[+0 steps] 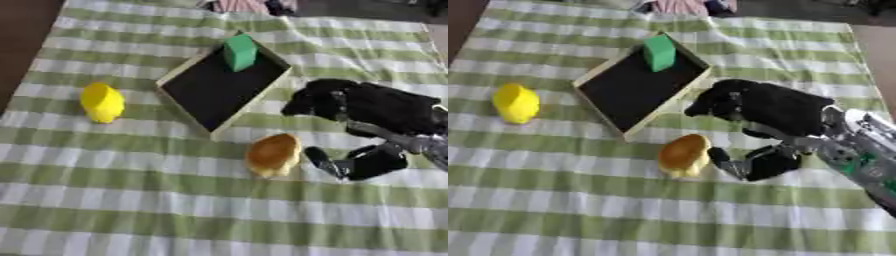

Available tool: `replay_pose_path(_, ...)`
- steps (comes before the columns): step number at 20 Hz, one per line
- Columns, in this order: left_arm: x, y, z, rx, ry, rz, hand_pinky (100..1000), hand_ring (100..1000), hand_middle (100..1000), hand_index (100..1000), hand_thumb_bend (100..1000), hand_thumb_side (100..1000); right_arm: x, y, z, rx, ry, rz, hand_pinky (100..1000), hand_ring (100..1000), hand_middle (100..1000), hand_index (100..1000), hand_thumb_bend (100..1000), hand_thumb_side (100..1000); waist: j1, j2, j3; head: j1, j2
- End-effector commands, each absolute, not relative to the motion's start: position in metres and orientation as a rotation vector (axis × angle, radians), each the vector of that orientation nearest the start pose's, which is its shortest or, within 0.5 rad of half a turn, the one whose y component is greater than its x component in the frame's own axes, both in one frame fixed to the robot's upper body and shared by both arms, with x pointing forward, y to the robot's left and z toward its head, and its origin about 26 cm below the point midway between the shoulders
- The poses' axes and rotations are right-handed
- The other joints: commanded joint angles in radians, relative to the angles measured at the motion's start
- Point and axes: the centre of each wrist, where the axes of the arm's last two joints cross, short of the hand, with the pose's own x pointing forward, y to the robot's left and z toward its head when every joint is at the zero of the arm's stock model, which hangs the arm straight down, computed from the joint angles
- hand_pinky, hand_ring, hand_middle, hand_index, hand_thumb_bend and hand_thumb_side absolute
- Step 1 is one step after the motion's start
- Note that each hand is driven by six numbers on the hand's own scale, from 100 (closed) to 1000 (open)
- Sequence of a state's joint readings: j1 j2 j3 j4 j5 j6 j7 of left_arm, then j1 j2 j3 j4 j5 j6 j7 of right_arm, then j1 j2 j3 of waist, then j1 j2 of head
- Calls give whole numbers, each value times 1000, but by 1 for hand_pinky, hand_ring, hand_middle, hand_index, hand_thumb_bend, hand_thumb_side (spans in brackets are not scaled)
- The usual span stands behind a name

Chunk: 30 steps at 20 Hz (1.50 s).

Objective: Pick up objects on the table and place them in the box.

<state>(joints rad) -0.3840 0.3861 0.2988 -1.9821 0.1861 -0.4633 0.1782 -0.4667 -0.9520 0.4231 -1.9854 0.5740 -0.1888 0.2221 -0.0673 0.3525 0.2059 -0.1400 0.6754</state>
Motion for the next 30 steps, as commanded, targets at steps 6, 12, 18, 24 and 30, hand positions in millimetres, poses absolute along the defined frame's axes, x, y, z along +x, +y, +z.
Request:
replay_pose_path(6, 294, 331, 261, -293, 3336, -69, 735, 784, 733, 849, 100, 517, 295, -249, 241, 1003, 2167, -2481, 971, 934, 858, 957, 209, 486, 2, -15, 7, -16, -17)
replay_pose_path(12, 294, 330, 261, -281, 3341, -64, 735, 784, 733, 850, 100, 516, 295, -246, 234, 965, 2117, -2579, 969, 923, 840, 952, 100, 541, 3, -13, 9, -18, -19)
replay_pose_path(18, 294, 329, 261, -268, 3346, -57, 735, 785, 734, 851, 100, 518, 295, -242, 233, 945, 2150, -2554, 968, 912, 839, 953, 100, 485, 3, -11, 11, -19, -20)
replay_pose_path(24, 295, 328, 261, -257, 3350, -49, 735, 785, 734, 851, 100, 516, 294, -243, 230, 943, 2125, -2557, 958, 897, 828, 951, 133, 524, 2, -10, 13, -18, -23)
replay_pose_path(30, 295, 328, 261, -251, 3351, -48, 735, 784, 733, 851, 100, 518, 293, -243, 225, 971, 2085, -2531, 952, 896, 829, 962, 273, 586, 3, -7, 14, -19, -24)
